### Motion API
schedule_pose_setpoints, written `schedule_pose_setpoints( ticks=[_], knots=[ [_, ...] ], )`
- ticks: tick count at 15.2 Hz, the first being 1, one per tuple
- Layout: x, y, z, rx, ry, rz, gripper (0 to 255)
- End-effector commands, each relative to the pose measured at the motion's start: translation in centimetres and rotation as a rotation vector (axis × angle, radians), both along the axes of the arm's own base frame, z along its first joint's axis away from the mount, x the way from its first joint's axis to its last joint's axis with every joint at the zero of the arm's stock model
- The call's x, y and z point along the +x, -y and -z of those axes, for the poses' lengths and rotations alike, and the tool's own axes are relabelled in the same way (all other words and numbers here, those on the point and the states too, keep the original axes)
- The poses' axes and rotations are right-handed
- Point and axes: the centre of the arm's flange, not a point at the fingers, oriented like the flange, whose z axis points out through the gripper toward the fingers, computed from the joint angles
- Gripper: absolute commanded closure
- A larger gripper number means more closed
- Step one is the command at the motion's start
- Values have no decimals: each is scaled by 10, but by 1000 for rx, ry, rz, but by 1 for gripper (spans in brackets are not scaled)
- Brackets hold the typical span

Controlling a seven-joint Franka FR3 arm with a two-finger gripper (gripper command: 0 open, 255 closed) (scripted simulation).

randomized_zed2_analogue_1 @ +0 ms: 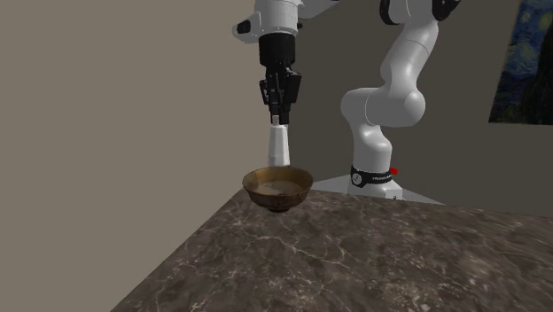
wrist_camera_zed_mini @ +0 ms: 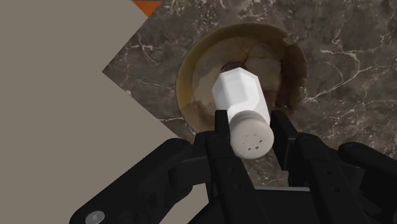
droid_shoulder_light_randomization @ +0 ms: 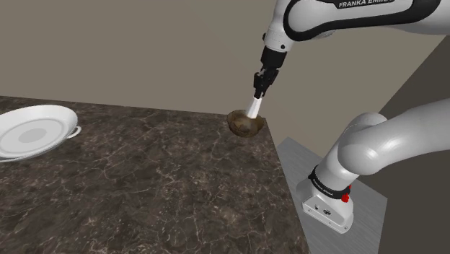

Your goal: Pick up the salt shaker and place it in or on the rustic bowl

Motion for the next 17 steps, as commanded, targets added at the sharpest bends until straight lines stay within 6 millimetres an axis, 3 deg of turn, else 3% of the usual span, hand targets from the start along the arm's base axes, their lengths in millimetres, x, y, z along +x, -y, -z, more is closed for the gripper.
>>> schedule_pose_setpoints(
  ticks=[1,9,10,15,17],
  knots=[
    [0,0,11,0,0,0,255],
    [0,0,15,0,0,0,255],
    [0,0,15,0,0,0,0],
    [0,0,15,0,0,0,0],
    [0,2,-12,0,0,0,0]
  ],
)
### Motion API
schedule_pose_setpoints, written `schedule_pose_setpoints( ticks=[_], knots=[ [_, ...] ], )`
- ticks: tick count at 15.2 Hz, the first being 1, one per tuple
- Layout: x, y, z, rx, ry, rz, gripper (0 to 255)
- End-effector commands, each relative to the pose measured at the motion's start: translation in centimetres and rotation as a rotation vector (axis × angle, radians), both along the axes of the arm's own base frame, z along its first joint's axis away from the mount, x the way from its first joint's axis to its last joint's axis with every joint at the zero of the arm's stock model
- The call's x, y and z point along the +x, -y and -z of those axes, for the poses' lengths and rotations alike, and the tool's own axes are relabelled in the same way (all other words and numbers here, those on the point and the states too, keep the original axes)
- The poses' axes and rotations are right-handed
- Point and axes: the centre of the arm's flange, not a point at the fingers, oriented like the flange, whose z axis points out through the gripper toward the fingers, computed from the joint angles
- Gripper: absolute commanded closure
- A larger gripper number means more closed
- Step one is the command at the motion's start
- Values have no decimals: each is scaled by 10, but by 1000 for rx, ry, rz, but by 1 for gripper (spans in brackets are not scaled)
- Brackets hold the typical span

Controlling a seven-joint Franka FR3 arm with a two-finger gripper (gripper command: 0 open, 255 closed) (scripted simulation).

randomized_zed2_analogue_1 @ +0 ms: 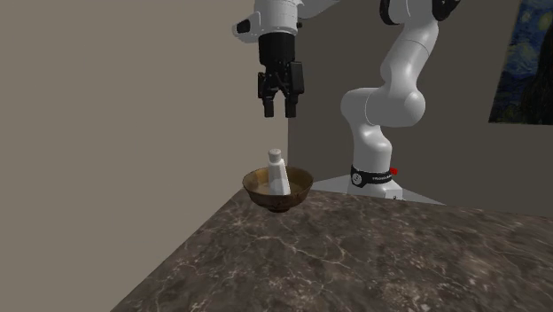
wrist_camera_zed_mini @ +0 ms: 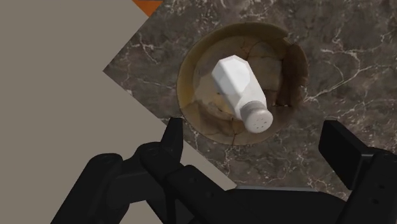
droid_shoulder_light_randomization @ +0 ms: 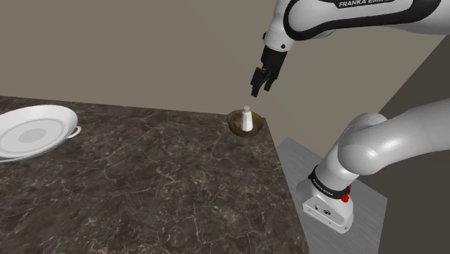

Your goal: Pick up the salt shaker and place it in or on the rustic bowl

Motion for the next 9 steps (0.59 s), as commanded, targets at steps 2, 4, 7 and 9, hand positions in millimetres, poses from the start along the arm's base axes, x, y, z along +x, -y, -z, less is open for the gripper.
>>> schedule_pose_setpoints(
  ticks=[2,4,7,9],
  knots=[
    [0,3,-34,0,-1,0,0],
    [0,3,-34,0,-1,0,0],
    [0,3,-34,0,-1,0,0],
    [0,3,-34,0,-1,0,0]
  ],
)
